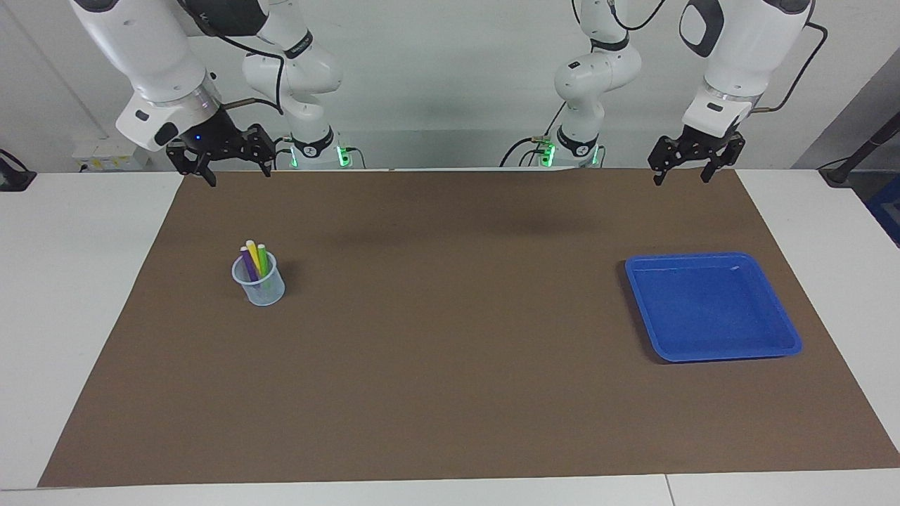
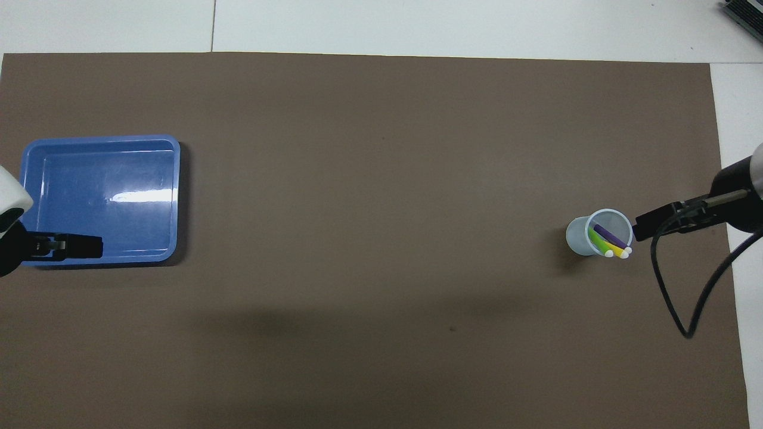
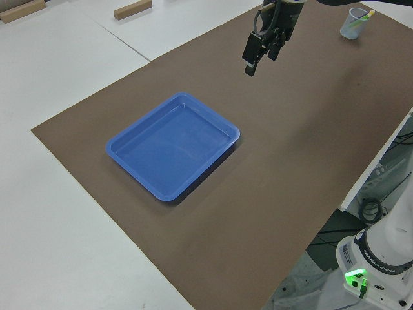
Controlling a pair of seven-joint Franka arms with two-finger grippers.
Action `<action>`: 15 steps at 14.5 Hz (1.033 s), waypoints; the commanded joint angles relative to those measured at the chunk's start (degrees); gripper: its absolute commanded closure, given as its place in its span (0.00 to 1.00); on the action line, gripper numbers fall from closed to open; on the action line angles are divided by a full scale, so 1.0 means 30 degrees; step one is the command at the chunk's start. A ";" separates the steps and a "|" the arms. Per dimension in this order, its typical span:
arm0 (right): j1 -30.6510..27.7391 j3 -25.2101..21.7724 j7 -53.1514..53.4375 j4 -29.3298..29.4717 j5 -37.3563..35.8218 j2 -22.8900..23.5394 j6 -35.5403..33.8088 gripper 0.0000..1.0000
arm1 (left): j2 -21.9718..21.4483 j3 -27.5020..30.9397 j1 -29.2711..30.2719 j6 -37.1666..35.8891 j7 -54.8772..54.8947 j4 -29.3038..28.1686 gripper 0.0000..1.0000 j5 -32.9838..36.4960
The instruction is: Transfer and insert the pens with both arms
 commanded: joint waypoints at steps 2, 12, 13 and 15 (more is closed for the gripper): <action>0.0425 -0.0754 0.0278 0.1291 -0.0212 0.0704 -0.0059 0.00 | 0.0352 0.0075 -0.0131 0.0139 0.0322 0.0666 0.00 0.0276; 0.0573 -0.0758 0.0307 0.1937 -0.0532 0.0704 -0.0617 0.00 | 0.3454 0.5991 -0.6515 -0.1410 0.0146 0.3853 0.00 0.0510; 0.0602 -0.0641 0.0307 0.1967 -0.0882 0.0704 -0.0618 0.00 | 0.3980 0.6312 -0.6866 -0.1965 0.0146 0.4672 0.00 0.0569; 0.0573 -0.0203 0.0336 0.1997 -0.1469 0.0704 -0.0618 0.00 | 0.4860 0.7422 -0.7977 -0.2759 0.0146 0.6022 0.00 0.0569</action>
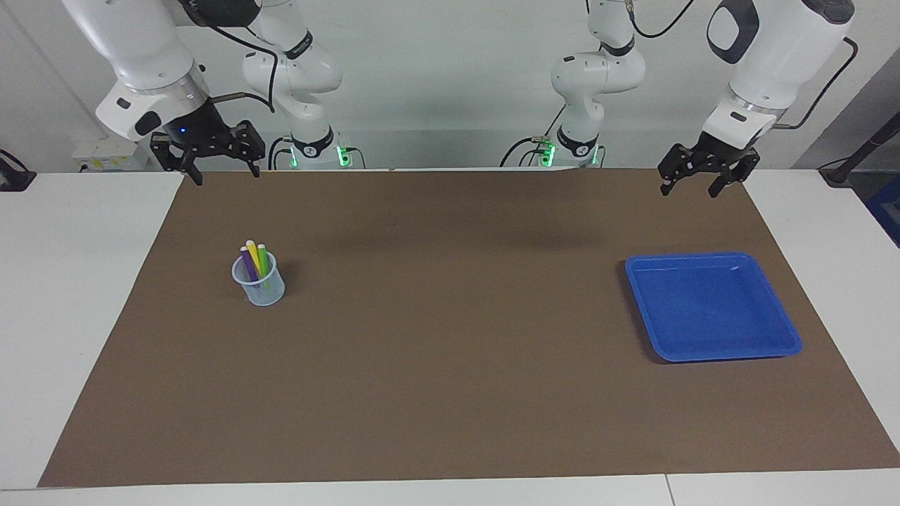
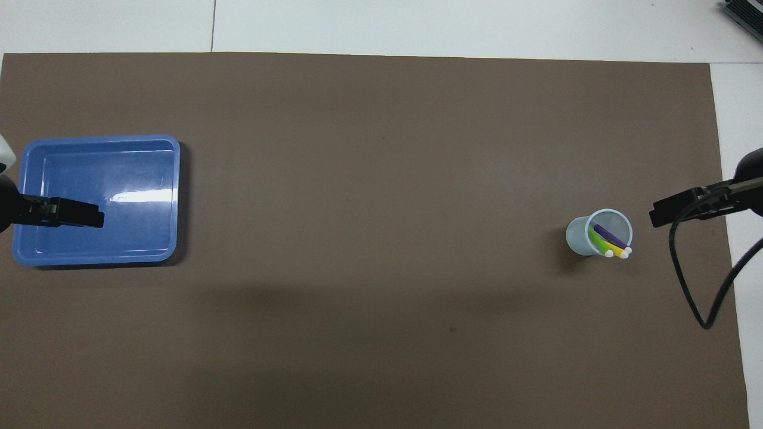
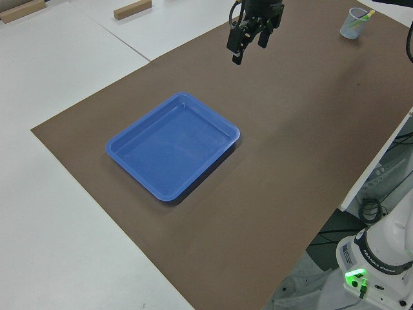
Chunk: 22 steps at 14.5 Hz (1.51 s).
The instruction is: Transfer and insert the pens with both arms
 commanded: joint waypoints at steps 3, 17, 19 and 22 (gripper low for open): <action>0.0039 0.0429 0.0439 0.0610 -0.0446 0.0325 -0.0371 0.00 | 0.1892 0.2249 -0.2294 -0.1182 -0.0099 0.2283 0.00 0.0488; 0.0067 0.0634 0.2663 0.0610 0.1079 0.0295 0.0009 0.00 | 0.2509 0.2308 -0.2558 -0.1826 -0.1037 0.4276 0.00 0.0547; 0.0126 0.0460 0.2754 0.0436 0.1021 0.0208 0.0010 0.00 | 0.2538 0.2337 -0.2558 -0.1826 -0.1008 0.4276 0.00 0.0547; 0.0126 0.0022 0.2696 0.0375 0.0816 0.0178 -0.0077 0.00 | 0.2568 0.2337 -0.2558 -0.1826 -0.1008 0.4276 0.00 0.0547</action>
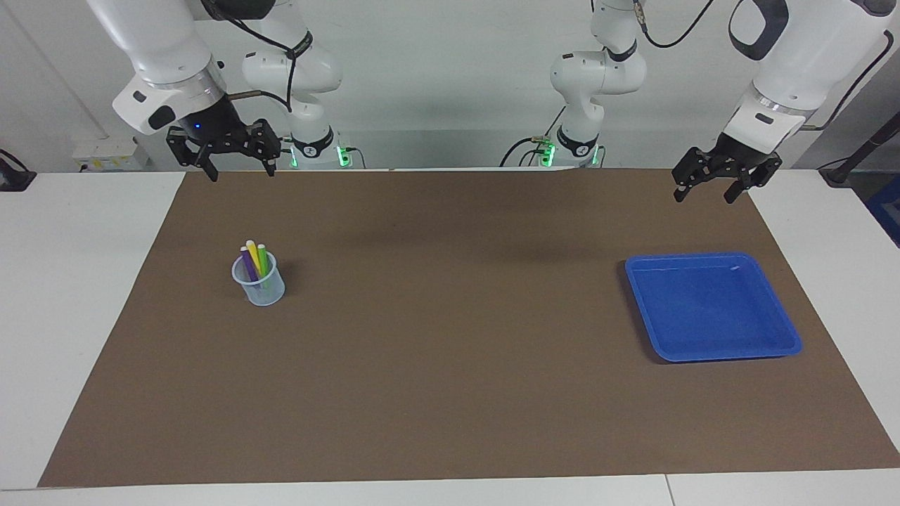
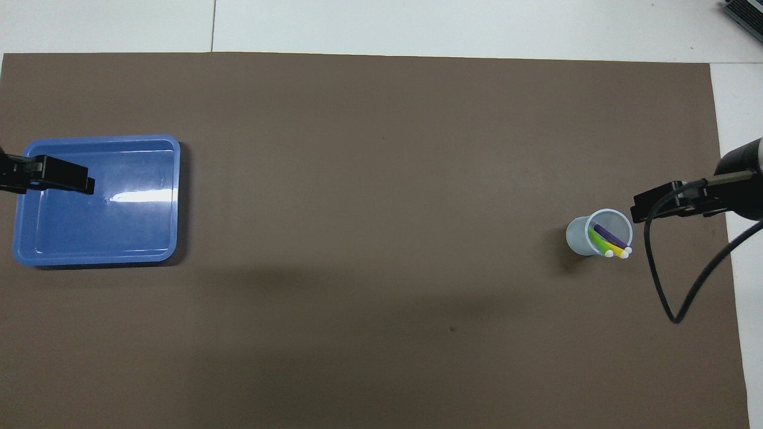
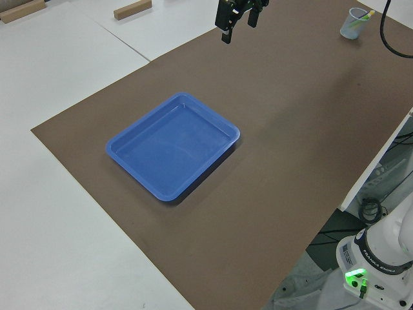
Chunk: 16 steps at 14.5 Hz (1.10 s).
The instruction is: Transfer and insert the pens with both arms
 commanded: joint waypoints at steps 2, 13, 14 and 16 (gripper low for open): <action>0.0064 -0.0773 0.0191 0.0172 0.0083 0.0138 -0.0096 0.00 | 0.0294 0.0382 -0.0494 -0.0469 -0.0274 0.0556 0.00 0.0459; 0.0064 -0.1476 0.0015 0.0025 0.0054 0.0284 -0.0154 0.00 | 0.0235 0.0382 -0.0552 -0.0440 -0.0215 0.0440 0.00 0.0869; 0.0064 -0.1476 0.0015 0.0025 0.0082 0.0284 -0.0154 0.00 | 0.0235 0.0382 -0.0552 -0.0440 -0.0215 0.0468 0.00 0.0840; 0.0064 -0.1476 0.0015 0.0025 0.0053 0.0313 -0.0154 0.00 | 0.0235 0.0382 -0.0552 -0.0440 -0.0215 0.0439 0.00 0.0840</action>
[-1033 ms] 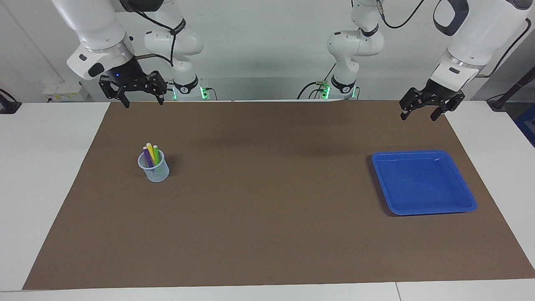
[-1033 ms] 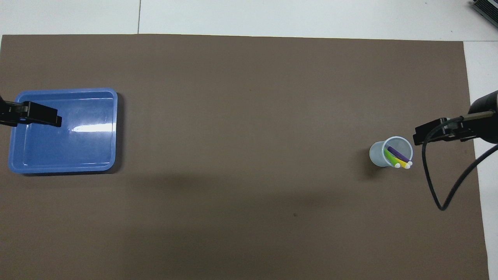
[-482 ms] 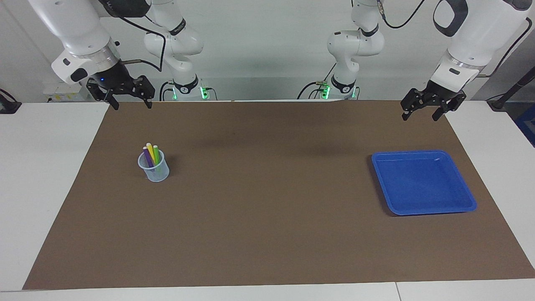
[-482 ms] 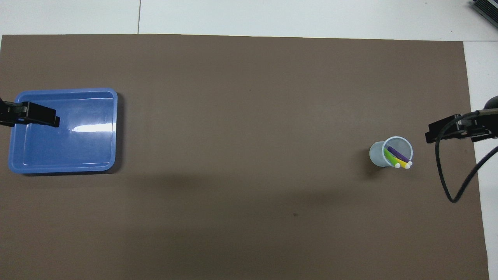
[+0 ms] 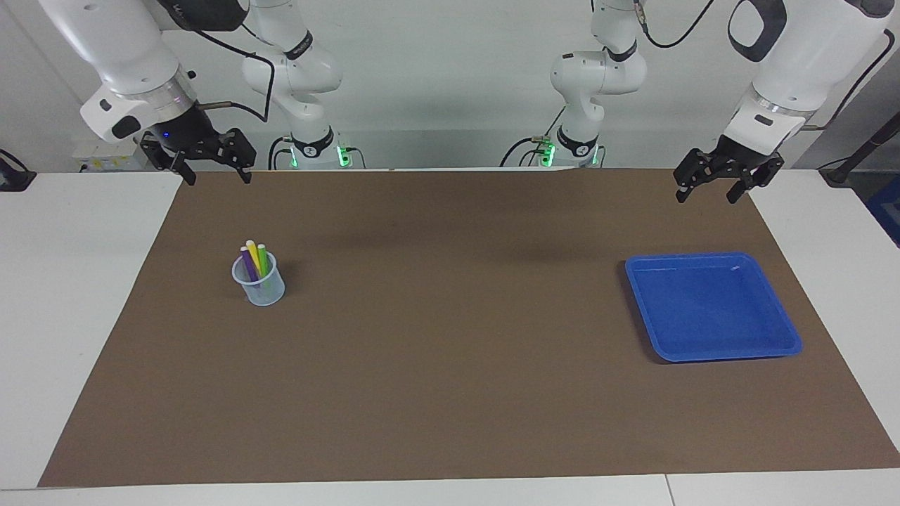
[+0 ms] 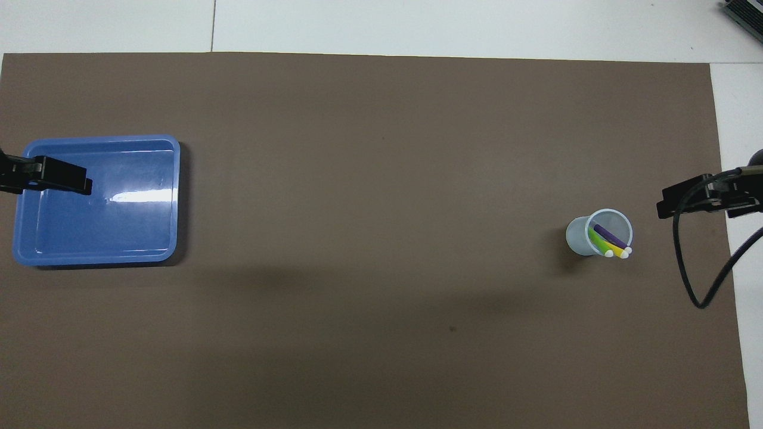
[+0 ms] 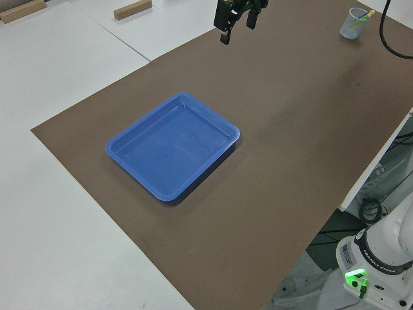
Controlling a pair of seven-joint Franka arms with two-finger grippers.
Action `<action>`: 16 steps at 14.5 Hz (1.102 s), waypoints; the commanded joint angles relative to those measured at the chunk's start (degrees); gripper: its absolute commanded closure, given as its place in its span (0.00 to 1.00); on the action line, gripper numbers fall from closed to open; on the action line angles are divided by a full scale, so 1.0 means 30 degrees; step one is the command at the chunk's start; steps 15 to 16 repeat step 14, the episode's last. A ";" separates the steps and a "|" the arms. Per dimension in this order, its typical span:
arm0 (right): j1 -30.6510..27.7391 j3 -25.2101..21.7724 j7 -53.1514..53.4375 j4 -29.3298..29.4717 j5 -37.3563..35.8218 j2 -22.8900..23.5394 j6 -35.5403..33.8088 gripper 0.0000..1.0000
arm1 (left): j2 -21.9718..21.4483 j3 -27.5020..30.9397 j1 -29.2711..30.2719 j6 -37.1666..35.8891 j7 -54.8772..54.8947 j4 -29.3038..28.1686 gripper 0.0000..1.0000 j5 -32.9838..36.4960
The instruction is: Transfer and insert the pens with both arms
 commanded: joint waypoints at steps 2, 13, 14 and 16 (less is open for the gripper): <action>0.0097 -0.0135 0.0011 0.0120 0.0057 0.0049 -0.0153 0.00 | 0.0214 0.0381 -0.0513 -0.0434 -0.0215 0.0439 0.00 0.0452; 0.0068 -0.0048 0.0040 0.0120 0.0115 0.0049 -0.0153 0.00 | 0.0126 0.0382 -0.0689 -0.0404 -0.0215 0.0410 0.00 0.0452; 0.0097 -0.0048 0.0040 0.0120 0.0116 0.0049 -0.0153 0.00 | 0.0097 0.0382 -0.0689 -0.0433 -0.0244 0.0410 0.00 0.0452; 0.0097 -0.0048 0.0040 0.0120 0.0116 0.0049 -0.0153 0.00 | 0.0097 0.0382 -0.0689 -0.0433 -0.0244 0.0410 0.00 0.0452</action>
